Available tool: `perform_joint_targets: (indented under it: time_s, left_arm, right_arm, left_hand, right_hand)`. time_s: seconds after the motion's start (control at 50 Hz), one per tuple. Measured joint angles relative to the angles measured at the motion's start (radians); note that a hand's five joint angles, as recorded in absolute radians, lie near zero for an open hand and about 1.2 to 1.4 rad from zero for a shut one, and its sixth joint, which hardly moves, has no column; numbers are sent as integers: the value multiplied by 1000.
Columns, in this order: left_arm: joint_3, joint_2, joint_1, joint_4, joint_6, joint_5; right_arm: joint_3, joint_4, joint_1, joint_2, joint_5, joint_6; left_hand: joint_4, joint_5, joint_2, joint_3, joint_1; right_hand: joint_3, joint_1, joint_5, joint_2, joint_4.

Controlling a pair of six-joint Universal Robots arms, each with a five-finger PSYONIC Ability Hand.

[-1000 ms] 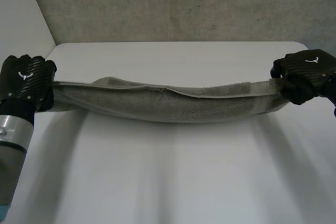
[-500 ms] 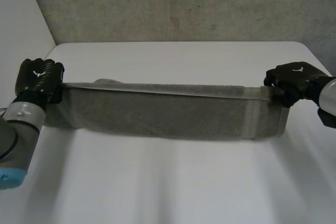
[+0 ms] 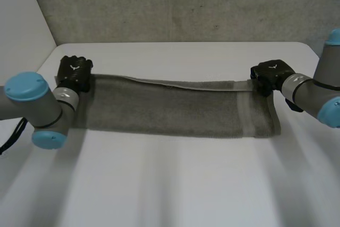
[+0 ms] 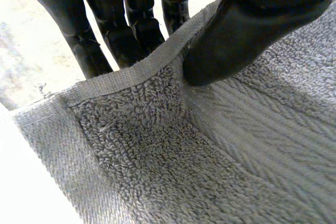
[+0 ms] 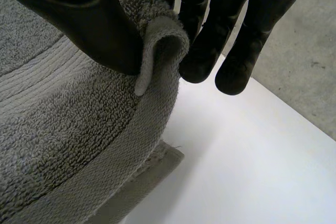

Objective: Fold the towel.

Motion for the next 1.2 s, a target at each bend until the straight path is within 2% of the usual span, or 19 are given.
perform_joint_targets:
  time_s: [0.04, 0.08, 0.14, 0.16, 0.2, 0.24, 0.34, 0.5, 0.66, 0.88, 1.04, 1.2]
  left_arm:
    - [32, -30, -8, -6, 0, 0]
    - [55, -52, -14, -9, 1, 1]
    - [92, -90, -22, -12, 2, 2]
    - [97, -94, -22, -12, 2, 2]
    - [116, -110, -24, -12, 3, 1]
    - [126, -119, -25, -12, 4, -1]
    - [150, -120, -25, -13, 8, -12]
    - [143, -47, -23, -31, 7, -43]
    - [33, 132, -22, -98, -7, -92]
    - [-303, 434, -23, -145, -78, -97]
    - [-454, 522, -23, -135, -159, -99]
    - [-518, 517, -22, -115, -297, -108]
  right_arm:
    - [-33, 2, 4, 30, 13, -1]
    - [-60, 5, 6, 56, 25, -2]
    - [-102, 9, 10, 97, 52, -4]
    - [-107, 9, 10, 101, 56, -4]
    - [-125, 11, 14, 118, 77, -5]
    - [-134, 11, 17, 125, 91, -6]
    - [-152, 11, 23, 124, 127, -1]
    - [-178, 10, 33, 35, 137, 46]
    - [-132, 30, 41, -125, 132, 96]
    - [239, 90, 42, -283, 103, 24]
    - [502, -89, 17, -311, 95, -33]
    - [594, -268, -11, -259, 90, -34]
  left_hand:
    - [-42, -37, -38, -35, -32]
    - [-192, -161, -180, -173, -143]
    - [-564, -551, -563, -551, -523]
    - [-605, -595, -594, -582, -556]
    - [-727, -724, -718, -705, -687]
    - [-782, -787, -773, -762, -744]
    - [-983, -1003, -972, -957, -922]
    - [-1000, -1031, -994, -981, -934]
    - [-1000, -1031, -994, -981, -934]
    - [-1014, -1041, -1005, -993, -949]
    - [-1018, -1043, -1007, -996, -949]
    - [-1018, -1043, -1007, -996, -949]
  right_hand:
    - [0, 0, 0, 0, 0]
    - [-44, -41, -46, -40, -46]
    - [-531, -523, -543, -523, -531]
    - [-606, -601, -624, -600, -607]
    - [-939, -931, -976, -938, -941]
    - [-1063, -1048, -1089, -1057, -1065]
    - [-1095, -1092, -1100, -1077, -1087]
    - [-1095, -1092, -1100, -1077, -1087]
    - [-1095, -1092, -1100, -1077, -1087]
    - [-1100, -1092, -1100, -1077, -1087]
    - [-1096, -1079, -1095, -1074, -1085]
    - [-1031, -1012, -1011, -1018, -1034]
